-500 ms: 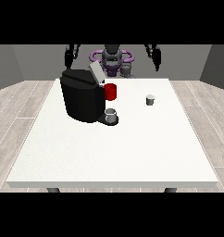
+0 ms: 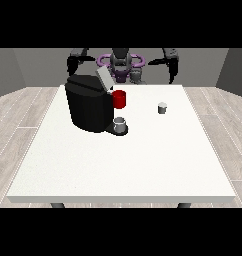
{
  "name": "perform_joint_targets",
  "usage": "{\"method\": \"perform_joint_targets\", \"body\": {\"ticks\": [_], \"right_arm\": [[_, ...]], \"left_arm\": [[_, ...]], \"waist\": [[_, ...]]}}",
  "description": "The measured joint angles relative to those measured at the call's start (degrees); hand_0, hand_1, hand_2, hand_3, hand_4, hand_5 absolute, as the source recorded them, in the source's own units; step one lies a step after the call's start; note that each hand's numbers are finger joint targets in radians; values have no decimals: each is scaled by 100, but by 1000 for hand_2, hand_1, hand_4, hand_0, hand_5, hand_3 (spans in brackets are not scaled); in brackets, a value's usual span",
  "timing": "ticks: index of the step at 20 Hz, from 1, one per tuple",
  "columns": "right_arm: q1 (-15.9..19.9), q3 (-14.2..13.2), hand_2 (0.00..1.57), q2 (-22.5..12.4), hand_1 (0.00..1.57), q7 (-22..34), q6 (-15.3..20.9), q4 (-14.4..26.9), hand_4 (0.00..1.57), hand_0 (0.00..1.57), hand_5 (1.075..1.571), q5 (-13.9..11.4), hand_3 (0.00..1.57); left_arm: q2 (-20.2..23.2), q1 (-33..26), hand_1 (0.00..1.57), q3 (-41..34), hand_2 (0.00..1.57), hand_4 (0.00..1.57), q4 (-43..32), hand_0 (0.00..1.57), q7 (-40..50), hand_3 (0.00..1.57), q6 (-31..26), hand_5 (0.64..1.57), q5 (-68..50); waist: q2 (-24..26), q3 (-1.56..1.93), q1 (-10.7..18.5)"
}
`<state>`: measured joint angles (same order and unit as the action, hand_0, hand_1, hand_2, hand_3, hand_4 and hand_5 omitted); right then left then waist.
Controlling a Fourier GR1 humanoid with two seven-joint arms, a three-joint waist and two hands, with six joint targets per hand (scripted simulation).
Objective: Insert the coffee pod into the coffee machine and close the lid
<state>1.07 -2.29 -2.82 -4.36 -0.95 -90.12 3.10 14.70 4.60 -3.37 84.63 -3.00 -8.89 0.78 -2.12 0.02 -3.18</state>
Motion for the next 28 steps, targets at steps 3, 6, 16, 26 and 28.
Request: {"method": "perform_joint_targets", "body": {"ticks": [3,6,16,26,28], "right_arm": [[127,18,0,60,0,-109,-60,-57,358,0,1571,95,0],[209,178,0,123,0,-204,-28,-167,346,0,1571,-1,0],[491,414,0,171,0,-483,-88,-311,413,0,1571,-105,0],[847,332,0,168,0,-318,247,-99,471,0,1571,-252,0],[887,338,0,185,0,-261,305,-65,518,0,1571,-298,0]], "left_arm": [[351,285,0,-149,0,0,-374,0,-68,0,-149,1571,156],[679,452,0,-208,0,0,-832,0,-398,0,-158,1571,518],[1219,1403,0,-261,0,0,-2373,0,-808,0,333,1571,1616],[1668,2292,0,-224,0,0,-3720,0,-911,0,41,1571,2134],[1684,2407,0,-137,0,0,-3920,0,-971,0,24,1571,2297]], "waist": [[-197,-1,-165],[-472,-3,-329],[-1248,-5,-830],[-1729,-5,-846],[-1714,1,-829]]}}
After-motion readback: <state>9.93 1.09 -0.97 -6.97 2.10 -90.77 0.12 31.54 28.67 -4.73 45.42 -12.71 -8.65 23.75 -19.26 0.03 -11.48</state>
